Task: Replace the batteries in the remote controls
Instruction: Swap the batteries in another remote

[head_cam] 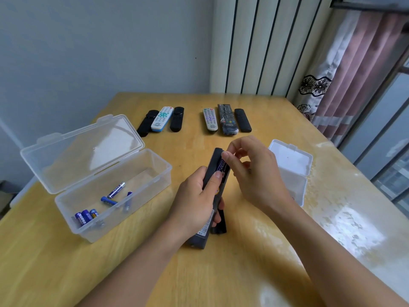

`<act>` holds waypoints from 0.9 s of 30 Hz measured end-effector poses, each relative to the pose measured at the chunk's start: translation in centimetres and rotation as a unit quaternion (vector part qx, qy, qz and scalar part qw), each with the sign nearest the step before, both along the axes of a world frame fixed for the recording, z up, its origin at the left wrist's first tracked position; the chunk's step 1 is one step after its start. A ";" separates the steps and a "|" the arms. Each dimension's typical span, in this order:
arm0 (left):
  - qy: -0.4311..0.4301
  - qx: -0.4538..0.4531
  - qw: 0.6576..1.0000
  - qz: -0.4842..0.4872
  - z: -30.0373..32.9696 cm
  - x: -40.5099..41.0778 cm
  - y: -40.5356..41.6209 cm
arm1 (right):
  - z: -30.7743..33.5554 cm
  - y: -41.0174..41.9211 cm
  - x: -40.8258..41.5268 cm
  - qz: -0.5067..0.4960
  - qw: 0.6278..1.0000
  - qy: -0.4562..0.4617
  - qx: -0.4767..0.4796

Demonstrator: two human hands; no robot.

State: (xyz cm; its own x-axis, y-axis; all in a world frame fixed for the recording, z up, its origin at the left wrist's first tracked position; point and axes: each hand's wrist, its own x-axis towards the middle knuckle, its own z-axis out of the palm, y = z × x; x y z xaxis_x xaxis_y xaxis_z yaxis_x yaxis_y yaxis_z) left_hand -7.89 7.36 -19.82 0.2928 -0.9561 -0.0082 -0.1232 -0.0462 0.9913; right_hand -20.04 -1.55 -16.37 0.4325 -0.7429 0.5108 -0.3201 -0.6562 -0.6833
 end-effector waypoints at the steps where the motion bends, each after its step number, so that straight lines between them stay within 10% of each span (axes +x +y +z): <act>1: 0.006 0.006 1.000 -0.004 0.0 0.1 -0.1 | 0.0 0.0 0.1 0.003 1.000 -0.006 0.007; 9: 0.103 0.059 0.993 -0.009 0.3 1.5 -0.9 | 2.0 0.0 1.9 0.059 0.979 -0.156 0.115; 18: 0.089 0.128 0.987 0.033 0.2 3.7 0.2 | 3.4 3.9 14.7 0.151 0.965 0.175 0.125; 23: 0.204 0.090 0.975 0.014 1.0 3.2 -0.1 | 5.6 1.2 8.5 0.019 0.994 0.062 -0.090; 27: 0.207 0.061 0.976 -0.007 0.1 2.6 -0.8 | 4.0 -1.7 1.9 -0.014 0.982 0.187 -0.033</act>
State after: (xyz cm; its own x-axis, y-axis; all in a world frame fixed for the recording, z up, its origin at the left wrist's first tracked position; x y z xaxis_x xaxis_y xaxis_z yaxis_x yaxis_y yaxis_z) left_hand -5.27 6.57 -19.68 0.2266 -0.9449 -0.2362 0.2856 -0.1673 0.9436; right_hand -18.10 -3.26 -12.36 0.5793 -0.7278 0.3672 -0.5592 -0.6825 -0.4706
